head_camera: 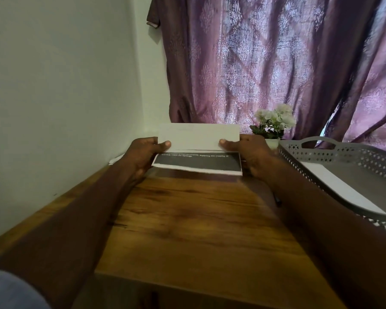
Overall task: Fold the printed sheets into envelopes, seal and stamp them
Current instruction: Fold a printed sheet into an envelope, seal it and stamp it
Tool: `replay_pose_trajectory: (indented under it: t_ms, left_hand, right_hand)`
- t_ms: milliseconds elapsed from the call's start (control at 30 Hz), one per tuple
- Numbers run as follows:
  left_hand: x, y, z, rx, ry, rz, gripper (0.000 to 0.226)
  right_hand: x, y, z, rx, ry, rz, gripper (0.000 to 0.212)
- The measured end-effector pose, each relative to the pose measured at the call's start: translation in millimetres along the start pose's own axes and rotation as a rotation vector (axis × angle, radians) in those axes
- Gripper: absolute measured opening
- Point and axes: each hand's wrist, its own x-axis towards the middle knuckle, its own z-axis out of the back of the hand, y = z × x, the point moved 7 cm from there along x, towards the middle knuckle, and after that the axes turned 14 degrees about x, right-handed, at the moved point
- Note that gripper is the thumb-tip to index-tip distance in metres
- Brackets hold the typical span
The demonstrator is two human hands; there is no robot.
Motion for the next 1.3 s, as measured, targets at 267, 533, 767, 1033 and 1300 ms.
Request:
replay_pose_trajectory:
  t_ms: [267, 533, 767, 1033, 1300]
  left_hand:
    - [0, -4, 9, 0.077, -0.051, -0.008, 0.021]
    - [-8, -7, 22, 0.014, -0.193, 0.106, 0.02]
    - [-20, -27, 32, 0.35, -0.308, 0.013, 0.026]
    - [-36, -43, -14, 0.815, -0.037, -0.332, 0.02]
    - [-59, -9, -72, 1.332, 0.364, -0.441, 0.045]
  right_hand:
    - [8, -2, 5, -0.047, -0.049, 0.006, 0.026]
    - [8, -5, -5, 0.077, -0.008, -0.069, 0.033]
    - [-1, -13, -15, -0.027, 0.07, -0.173, 0.039]
    - [-16, -18, -30, -0.323, 0.268, -0.135, 0.043]
    - [-17, 5, -38, -0.566, 0.12, 0.341, 0.038]
